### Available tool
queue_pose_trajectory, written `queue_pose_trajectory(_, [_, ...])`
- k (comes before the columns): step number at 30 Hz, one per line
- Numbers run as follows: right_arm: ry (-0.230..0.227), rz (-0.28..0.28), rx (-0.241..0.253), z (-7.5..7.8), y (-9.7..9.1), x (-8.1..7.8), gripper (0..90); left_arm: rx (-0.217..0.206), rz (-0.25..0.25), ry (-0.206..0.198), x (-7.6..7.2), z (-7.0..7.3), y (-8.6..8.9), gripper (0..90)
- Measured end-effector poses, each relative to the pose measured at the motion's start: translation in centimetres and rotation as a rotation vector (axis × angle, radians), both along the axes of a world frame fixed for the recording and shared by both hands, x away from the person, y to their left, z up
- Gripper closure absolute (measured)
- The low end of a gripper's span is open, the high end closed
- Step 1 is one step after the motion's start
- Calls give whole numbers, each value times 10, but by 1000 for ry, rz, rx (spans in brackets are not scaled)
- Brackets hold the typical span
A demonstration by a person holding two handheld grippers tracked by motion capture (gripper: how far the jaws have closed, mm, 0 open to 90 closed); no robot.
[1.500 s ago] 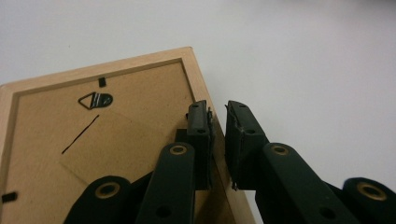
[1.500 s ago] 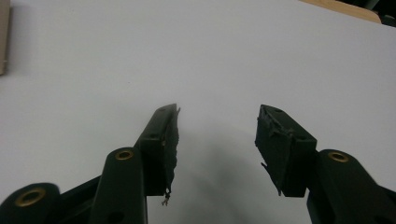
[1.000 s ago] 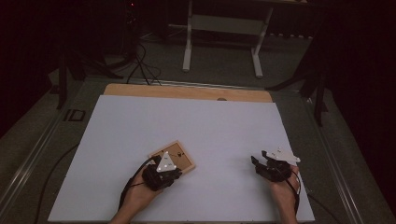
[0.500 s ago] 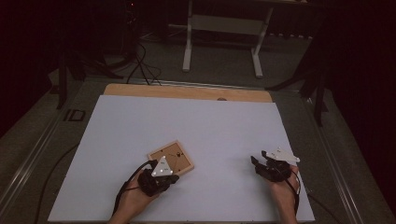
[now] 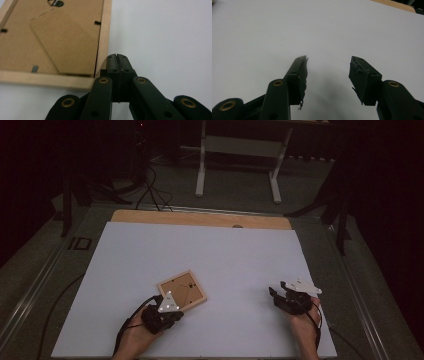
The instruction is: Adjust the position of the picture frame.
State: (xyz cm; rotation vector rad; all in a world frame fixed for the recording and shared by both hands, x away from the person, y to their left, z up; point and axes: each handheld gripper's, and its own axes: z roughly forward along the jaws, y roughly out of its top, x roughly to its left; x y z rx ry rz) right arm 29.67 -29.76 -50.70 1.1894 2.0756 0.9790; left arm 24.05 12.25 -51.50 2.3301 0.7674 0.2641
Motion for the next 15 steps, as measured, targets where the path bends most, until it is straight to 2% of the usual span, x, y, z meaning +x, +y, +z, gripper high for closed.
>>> queue_pose_trajectory(4, [0,0,0,0,0,0,479,2,28,6,0,0,10,898])
queue_pose_trajectory(6, [0,2,1,0,0,0,479,6,58,10,2,1,20,898])
queue_pose_trajectory(9, [1,3,-1,0,0,0,480,37,111,7,4,0,28,898])
queue_pose_trajectory(11, [1,3,-1,0,1,0,480,37,111,7,4,0,28,898])
queue_pose_trajectory(12, [1,3,-1,0,1,0,480,41,161,19,9,-2,37,898])
queue_pose_trajectory(15, [1,2,0,0,0,0,480,30,194,24,15,-3,42,897])
